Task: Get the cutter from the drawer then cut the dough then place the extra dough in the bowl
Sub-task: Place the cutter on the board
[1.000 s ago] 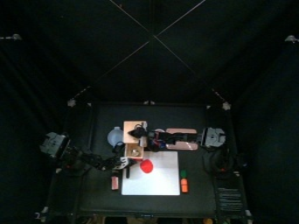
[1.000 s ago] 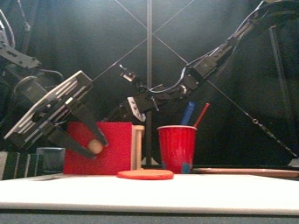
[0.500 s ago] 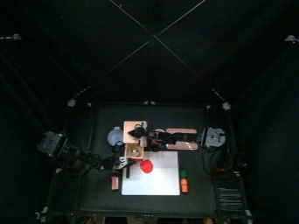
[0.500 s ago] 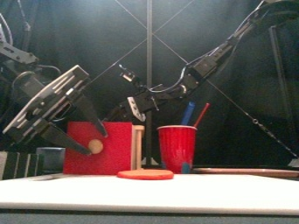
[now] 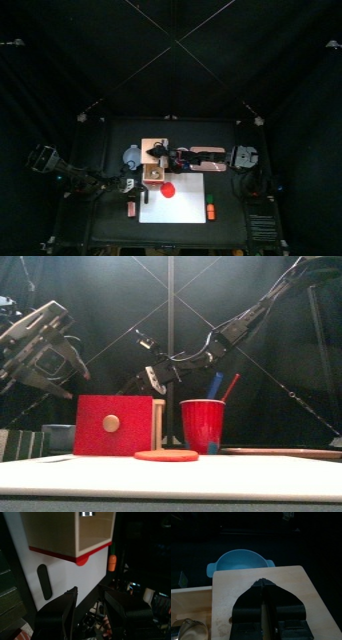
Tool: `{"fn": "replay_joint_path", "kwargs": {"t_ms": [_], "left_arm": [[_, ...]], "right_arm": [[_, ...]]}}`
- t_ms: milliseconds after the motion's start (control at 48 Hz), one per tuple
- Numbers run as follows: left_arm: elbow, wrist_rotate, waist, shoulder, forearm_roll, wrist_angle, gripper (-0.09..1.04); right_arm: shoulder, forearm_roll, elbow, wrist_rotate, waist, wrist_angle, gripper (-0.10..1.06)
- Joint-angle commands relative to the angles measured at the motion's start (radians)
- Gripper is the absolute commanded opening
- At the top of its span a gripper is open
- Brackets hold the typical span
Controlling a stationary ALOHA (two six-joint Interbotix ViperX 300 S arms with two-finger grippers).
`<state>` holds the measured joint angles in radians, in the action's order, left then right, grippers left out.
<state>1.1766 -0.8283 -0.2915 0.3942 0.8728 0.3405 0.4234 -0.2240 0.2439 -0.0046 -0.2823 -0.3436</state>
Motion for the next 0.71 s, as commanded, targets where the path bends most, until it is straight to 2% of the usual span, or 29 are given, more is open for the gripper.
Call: {"fn": "replay_joint_path", "kwargs": {"t_ms": [21, 208, 375, 521, 708], "left_arm": [[0.021, 0.029, 0.015, 0.141, -0.164, 0.018, 0.77], [0.057, 0.155, 0.166, 0.282, -0.500, 0.060, 0.77], [0.074, 0.249, 0.319, 0.337, -0.709, 0.060, 0.77], [0.089, 0.284, 0.413, 0.359, -0.788, 0.061, 0.77], [0.095, 0.293, 0.474, 0.380, -0.841, 0.060, 0.77]], "right_arm": [[-0.003, -0.002, -0.003, 0.002, 0.003, 0.029, 0.03], [-0.012, -0.005, -0.035, 0.000, 0.009, 0.067, 0.03], [-0.035, -0.005, -0.080, 0.008, 0.026, 0.143, 0.03], [-0.067, -0.003, -0.109, 0.012, 0.057, 0.221, 0.03], [-0.130, 0.002, -0.107, 0.012, 0.086, 0.258, 0.03]]}}
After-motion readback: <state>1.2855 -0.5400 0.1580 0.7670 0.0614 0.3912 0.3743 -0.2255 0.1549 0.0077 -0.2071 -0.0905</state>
